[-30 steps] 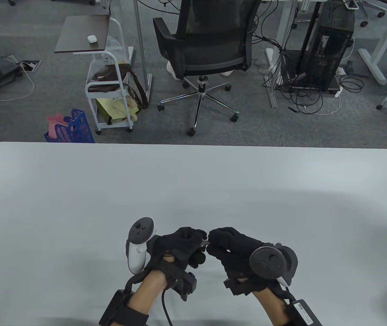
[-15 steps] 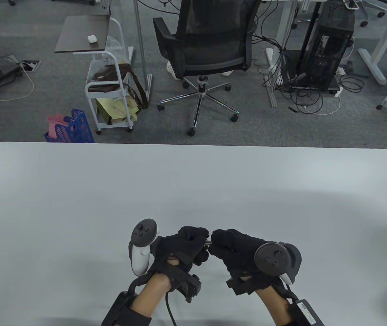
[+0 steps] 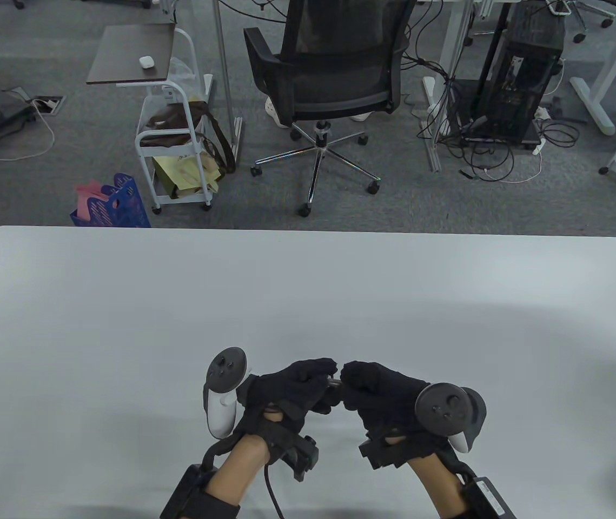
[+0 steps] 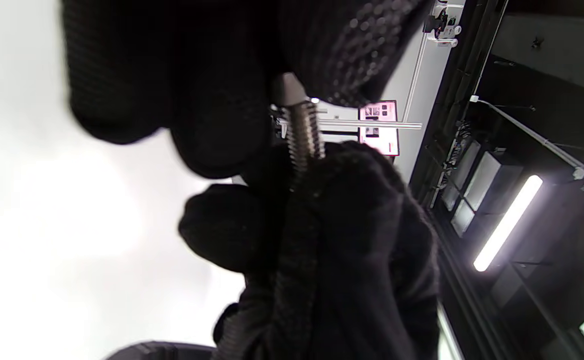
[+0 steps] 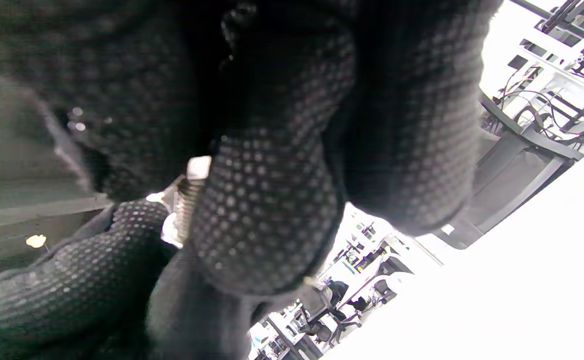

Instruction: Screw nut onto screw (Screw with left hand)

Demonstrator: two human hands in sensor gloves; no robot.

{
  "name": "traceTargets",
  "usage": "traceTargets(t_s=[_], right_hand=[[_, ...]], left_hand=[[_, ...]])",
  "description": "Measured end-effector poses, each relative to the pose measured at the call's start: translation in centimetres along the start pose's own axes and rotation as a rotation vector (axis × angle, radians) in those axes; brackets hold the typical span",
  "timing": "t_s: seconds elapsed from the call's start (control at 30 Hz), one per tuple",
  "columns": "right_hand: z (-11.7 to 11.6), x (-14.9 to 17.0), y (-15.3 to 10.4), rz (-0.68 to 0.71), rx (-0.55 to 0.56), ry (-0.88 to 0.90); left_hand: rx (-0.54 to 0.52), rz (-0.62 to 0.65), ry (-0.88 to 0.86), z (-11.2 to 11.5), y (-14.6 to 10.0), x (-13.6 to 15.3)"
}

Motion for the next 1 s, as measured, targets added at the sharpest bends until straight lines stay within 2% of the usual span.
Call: traceTargets(t_s=[0.07, 0.2, 0.27, 0.43, 0.53, 0.57, 0.63, 0.73, 0.83, 1.0], right_hand=[[0.0, 0.0, 0.0, 0.002, -0.001, -0.012], [0.1, 0.2, 0.1, -0.023, 0.003, 0.027], [0.2, 0.4, 0.1, -0.031, 0.002, 0.04], [-0.1, 0.9, 0.2, -0.049, -0.018, 0.058], [-0.1, 1.1, 0.3, -0.068, -0.021, 0.086], [0.0, 1.1, 0.3, -0.073, -0.024, 0.099], [0.0, 1.2, 0.3, -0.073, -0.024, 0.101], [-0.1, 1.2, 0.3, -0.075, -0.031, 0.098], [-0.5, 1.4, 0.4, -0.077, -0.05, 0.069], [-1.0, 1.7, 0.6, -0.118, -0.106, 0.134]], left_hand=[[-0.012, 0.016, 0.054, 0.1, -0.2, -0.3], [0.073, 0.046, 0.005, 0.6, -0.1, -0.5], [0.052, 0.056, -0.041, 0.4, -0.1, -0.3], [0.011, 0.06, -0.02, 0.3, -0.1, -0.4], [0.053, 0.08, -0.021, 0.5, -0.2, -0.8], [0.099, 0.073, -0.033, 0.9, -0.1, -0.7], [0.124, 0.031, -0.031, 0.9, 0.1, 0.0], [-0.023, -0.032, 0.032, -0.1, 0.3, 1.0], [0.042, -0.055, 0.04, 0.3, 0.5, 1.0], [-0.007, -0.068, 0.064, 0.0, 0.6, 0.0]])
Point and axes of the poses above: the tracker on the back of each hand, its own x axis roughly to the little-finger side, its own y axis roughly from the wrist to the fingertips, z = x × y, the point moved 5 cm from there along y, roughly from the wrist to the fingertips, and after that the axes turned 14 degrees about -z, right-handed, at the moved point
